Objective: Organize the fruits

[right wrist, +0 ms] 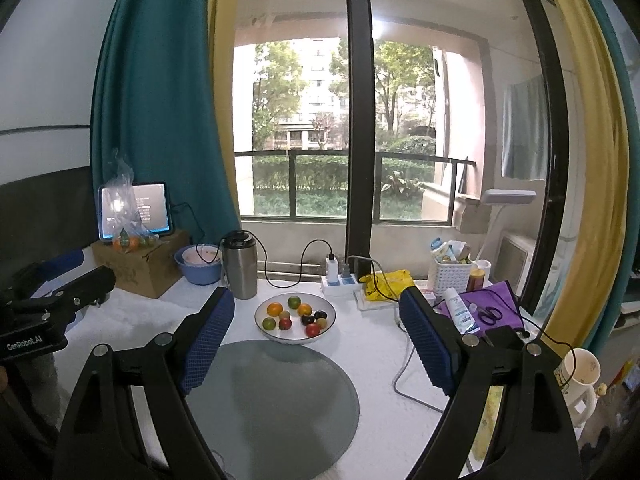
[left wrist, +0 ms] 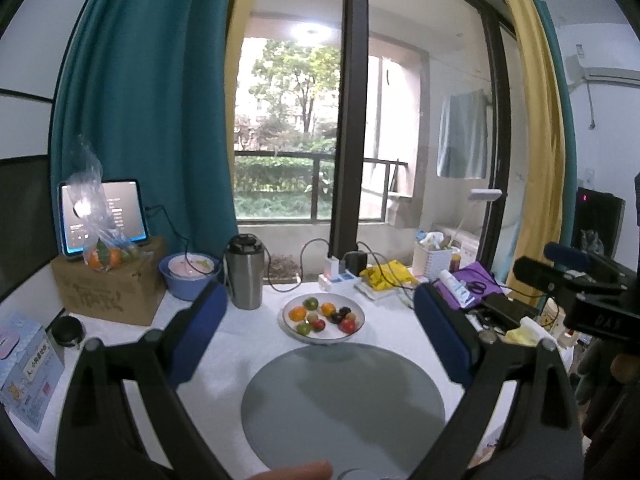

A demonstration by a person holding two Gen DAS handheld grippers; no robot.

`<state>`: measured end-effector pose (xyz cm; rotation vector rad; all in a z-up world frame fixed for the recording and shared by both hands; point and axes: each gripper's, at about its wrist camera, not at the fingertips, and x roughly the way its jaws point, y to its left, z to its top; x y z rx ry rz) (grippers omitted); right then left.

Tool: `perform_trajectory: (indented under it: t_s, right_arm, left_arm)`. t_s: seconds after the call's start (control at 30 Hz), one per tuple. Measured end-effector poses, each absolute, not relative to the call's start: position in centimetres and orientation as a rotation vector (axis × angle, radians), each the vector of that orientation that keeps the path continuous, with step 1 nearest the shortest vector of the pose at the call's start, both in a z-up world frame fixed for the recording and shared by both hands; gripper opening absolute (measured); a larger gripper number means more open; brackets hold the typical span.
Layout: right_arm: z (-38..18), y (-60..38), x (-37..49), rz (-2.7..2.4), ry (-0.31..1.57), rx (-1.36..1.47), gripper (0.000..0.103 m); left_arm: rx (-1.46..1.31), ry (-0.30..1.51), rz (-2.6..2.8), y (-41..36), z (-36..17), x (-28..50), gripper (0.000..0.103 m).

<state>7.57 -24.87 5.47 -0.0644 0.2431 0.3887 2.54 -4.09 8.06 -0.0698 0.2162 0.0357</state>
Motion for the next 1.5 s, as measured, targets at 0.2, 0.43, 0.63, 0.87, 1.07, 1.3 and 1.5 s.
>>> perform_trajectory:
  t_s: [0.2, 0.43, 0.63, 0.87, 1.07, 1.3, 1.5]
  right_arm:
    - [5.58, -24.77, 7.45, 0.391, 0.243, -0.067, 0.087]
    - [5.56, -24.85, 7.25, 0.389, 0.238, -0.07, 0.087]
    - [5.57, -24.91, 7.2, 0.389, 0.238, -0.07, 0.087]
    - [5.53, -24.91, 7.22, 0.389, 0.24, -0.071, 0.087]
    - [5.51, -24.99, 7.28, 0.387, 0.243, -0.071, 0.087]
    - [5.46, -25.02, 7.41, 0.386, 0.242, -0.072, 0.087]
    - [5.47, -24.99, 7.37, 0.387, 0.242, -0.072, 0.087]
  left_arm:
    - [-0.071, 0.208, 0.03, -4.27, 8.16, 2.22, 0.095]
    - [-0.06, 0.204, 0.017, -4.62, 8.2, 2.04, 0.095]
    - [-0.061, 0.202, 0.018, -4.7, 8.22, 2.04, 0.095]
    - [-0.06, 0.201, 0.013, -4.67, 8.28, 2.07, 0.095]
    - [-0.059, 0.193, 0.006, -4.83, 8.44, 1.82, 0.095]
    - [-0.06, 0.193, 0.006, -4.68, 8.47, 1.81, 0.095]
    - [-0.059, 0.19, 0.005, -4.7, 8.53, 1.71, 0.095]
